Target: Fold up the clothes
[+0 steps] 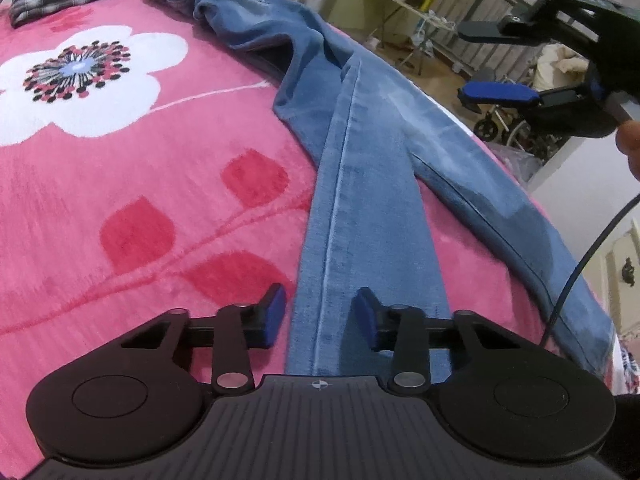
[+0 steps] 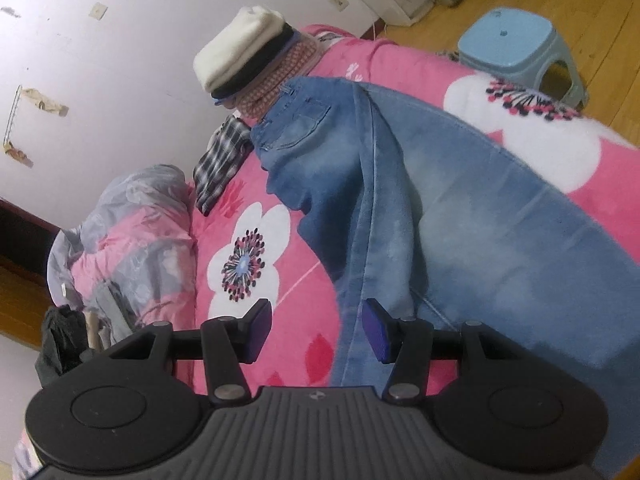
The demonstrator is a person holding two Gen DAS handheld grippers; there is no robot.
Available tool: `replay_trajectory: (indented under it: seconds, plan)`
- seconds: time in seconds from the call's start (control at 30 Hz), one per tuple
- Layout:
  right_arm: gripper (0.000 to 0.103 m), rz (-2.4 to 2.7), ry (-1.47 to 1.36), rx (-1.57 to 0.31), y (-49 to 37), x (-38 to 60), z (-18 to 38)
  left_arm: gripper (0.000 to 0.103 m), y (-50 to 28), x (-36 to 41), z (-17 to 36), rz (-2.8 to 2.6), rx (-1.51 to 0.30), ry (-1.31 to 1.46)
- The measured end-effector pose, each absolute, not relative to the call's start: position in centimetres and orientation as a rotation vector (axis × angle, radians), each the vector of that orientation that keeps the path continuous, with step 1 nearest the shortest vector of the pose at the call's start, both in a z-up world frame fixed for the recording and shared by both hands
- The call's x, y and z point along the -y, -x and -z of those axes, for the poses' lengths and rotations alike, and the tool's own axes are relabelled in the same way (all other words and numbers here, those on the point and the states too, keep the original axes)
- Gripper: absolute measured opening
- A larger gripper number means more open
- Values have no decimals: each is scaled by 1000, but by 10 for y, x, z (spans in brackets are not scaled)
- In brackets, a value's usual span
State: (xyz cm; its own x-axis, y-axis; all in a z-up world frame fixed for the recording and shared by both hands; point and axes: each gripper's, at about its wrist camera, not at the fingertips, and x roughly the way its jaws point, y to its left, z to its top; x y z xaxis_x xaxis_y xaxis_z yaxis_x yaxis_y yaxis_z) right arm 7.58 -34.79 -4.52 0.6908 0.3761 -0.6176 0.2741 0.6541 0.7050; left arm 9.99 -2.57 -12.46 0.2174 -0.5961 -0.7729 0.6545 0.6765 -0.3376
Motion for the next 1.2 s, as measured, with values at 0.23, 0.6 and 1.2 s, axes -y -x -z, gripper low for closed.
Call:
replay_trajectory:
  seconds: [0.23, 0.6, 1.2]
  plan:
    - [53, -60, -878, -814, -64, 352, 39, 25, -93, 31, 122, 856, -1059, -31]
    - [53, -31, -850, -790, -47, 363, 33, 25, -91, 34, 122, 798, -1088, 27]
    - [53, -75, -471, -855, -103, 342, 28, 6, -65, 54, 89, 958, -995, 127]
